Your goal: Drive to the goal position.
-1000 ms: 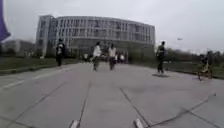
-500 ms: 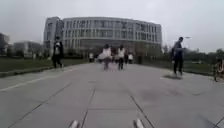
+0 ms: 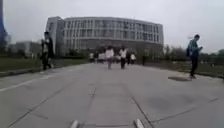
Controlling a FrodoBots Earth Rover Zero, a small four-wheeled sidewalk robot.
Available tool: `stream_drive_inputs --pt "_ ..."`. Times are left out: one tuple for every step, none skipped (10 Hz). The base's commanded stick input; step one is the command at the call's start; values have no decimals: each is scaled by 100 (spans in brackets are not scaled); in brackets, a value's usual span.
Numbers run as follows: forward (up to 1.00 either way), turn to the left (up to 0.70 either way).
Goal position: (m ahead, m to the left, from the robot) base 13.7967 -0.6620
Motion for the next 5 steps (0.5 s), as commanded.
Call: stream_drive_inputs --pt "70 0" --pt "70 0" --pt "70 22" --pt "70 35" --pt "70 35"
